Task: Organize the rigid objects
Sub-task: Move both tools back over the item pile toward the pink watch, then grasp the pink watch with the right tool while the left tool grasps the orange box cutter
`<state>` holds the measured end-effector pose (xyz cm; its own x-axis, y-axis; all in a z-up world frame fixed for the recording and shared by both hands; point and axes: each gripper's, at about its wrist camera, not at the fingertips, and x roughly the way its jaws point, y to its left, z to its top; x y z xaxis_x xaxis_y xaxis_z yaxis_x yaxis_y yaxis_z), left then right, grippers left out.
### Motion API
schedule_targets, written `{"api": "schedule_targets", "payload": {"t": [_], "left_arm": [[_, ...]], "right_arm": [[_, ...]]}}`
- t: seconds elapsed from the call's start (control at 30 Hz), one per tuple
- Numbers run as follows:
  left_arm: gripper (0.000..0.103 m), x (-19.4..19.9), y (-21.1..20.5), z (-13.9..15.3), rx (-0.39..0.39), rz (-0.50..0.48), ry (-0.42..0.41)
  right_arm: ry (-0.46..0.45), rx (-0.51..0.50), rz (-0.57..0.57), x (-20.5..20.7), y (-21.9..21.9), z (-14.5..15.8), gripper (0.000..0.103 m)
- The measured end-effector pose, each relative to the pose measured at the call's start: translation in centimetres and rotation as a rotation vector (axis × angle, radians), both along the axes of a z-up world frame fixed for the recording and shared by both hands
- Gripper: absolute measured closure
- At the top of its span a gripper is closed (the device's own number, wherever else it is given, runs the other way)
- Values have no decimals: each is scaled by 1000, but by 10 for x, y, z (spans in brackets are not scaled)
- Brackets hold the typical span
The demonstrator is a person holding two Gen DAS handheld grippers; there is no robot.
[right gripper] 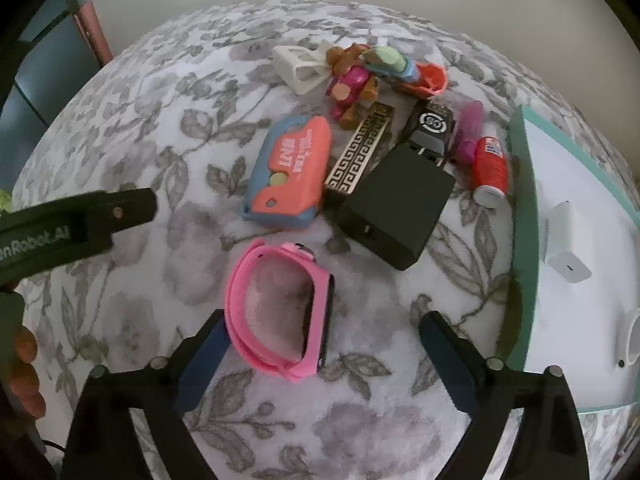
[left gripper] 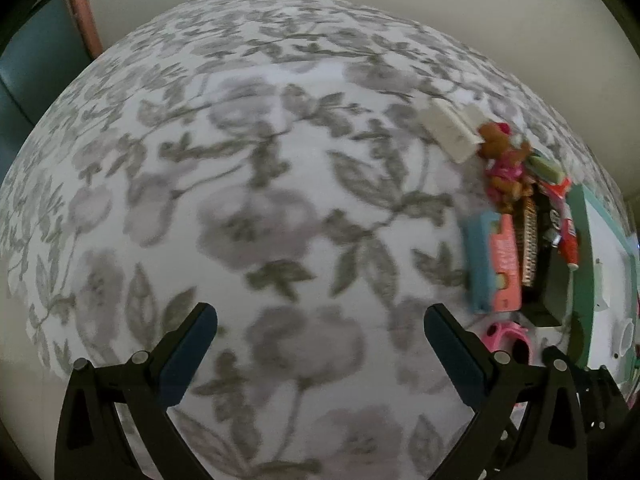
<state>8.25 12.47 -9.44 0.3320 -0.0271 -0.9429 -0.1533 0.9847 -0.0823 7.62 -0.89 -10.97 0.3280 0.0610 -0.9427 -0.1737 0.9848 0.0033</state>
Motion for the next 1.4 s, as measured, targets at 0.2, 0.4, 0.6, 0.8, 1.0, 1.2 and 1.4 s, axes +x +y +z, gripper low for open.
{"api": "schedule_targets", "payload": {"t": [0.2, 0.4, 0.6, 0.8, 1.0, 1.2, 1.4], "left_arm": [[0, 10, -24, -1, -10, -44, 0], [0, 22, -44, -1, -39, -83, -6], [0, 38, -60, -3, -42, -103, -14], [2, 62, -77, -7, -12, -107, -10], [17, 77, -93, -16, 37, -104, 3], [28, 70, -107, -16, 80, -139, 10], [59, 54, -114, -9, 87, -176, 13]], "right_arm": [[-16, 34, -50, 3, -24, 8, 32], [-10, 86, -92, 1, -39, 10, 46], [7, 122, -128, 0, -61, 10, 52], [23, 143, -144, 0, -73, 10, 52], [29, 157, -145, -2, -75, 11, 52], [34, 162, -143, -1, -74, 11, 52], [34, 148, -147, 0, -72, 13, 53]]}}
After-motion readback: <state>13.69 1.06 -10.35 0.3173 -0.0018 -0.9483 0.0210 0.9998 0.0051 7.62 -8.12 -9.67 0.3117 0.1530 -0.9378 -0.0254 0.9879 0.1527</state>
